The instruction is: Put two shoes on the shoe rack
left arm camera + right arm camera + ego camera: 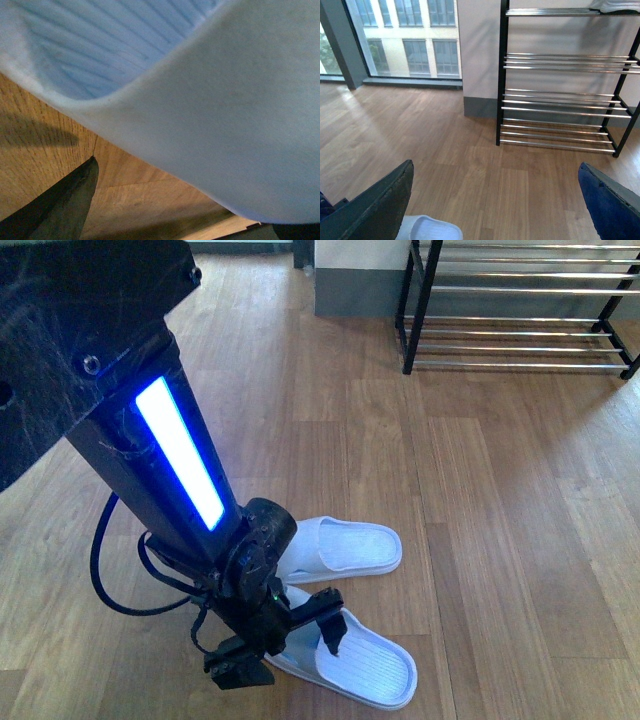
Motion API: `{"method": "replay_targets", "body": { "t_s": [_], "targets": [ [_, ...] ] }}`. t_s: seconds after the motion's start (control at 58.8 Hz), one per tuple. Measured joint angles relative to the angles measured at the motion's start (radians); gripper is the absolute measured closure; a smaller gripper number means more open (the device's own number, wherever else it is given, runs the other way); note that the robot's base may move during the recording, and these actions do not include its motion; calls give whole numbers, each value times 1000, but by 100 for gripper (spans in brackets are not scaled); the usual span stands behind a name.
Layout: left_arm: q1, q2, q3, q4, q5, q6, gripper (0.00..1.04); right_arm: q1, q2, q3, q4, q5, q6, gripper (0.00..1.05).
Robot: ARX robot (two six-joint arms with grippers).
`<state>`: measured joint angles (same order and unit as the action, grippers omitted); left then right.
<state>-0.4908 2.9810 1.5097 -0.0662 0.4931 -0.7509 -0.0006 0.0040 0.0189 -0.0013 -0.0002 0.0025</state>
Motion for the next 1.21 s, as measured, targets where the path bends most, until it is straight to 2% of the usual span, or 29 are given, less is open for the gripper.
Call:
{"method": "replay_targets", "body": {
  "t_s": [0.221,0.459,0.561,0.714,0.748,0.986,1.207],
  "targets": [
    [2,14,3,19,-81,32,9,0,0,0,0,0,0,9],
    [61,-3,-29,61,-369,157,9,0,0,0,0,0,0,9],
    [85,-10,-42,84,-430,215,10,0,0,0,0,0,0,9],
    [101,-19,-44,79,-468,243,31,0,0,0,0,0,0,9],
    [109,-21,-47,78,-476,251,39,0,0,0,0,0,0,9],
    [143,-51,-84,51,-584,286,67,0,0,0,0,0,0,9],
    [245,-192,-270,85,-689,350,100,0,0,0,0,0,0,9]
  ]
}}
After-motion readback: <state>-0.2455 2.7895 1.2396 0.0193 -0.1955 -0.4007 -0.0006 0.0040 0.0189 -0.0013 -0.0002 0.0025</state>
